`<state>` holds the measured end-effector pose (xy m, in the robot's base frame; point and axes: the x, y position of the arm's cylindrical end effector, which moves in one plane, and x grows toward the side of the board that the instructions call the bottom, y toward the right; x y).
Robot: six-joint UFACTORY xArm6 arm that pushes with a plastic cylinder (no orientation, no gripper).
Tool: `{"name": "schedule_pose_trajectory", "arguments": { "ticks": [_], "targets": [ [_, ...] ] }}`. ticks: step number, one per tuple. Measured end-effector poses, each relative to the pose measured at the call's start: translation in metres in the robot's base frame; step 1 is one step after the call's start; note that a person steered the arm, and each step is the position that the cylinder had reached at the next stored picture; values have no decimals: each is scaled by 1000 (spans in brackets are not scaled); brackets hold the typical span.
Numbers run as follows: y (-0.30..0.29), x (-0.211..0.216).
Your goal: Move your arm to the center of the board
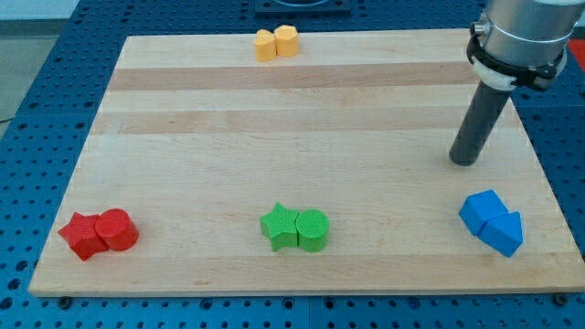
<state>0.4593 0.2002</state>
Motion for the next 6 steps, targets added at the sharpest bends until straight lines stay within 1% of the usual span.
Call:
{"name": "schedule_pose_trajectory", "arguments": {
  "ticks": [2,4,5,6],
  "targets": [
    [0,-3],
    [1,-53],
    [1,-57],
    [1,-75]
  ]
}}
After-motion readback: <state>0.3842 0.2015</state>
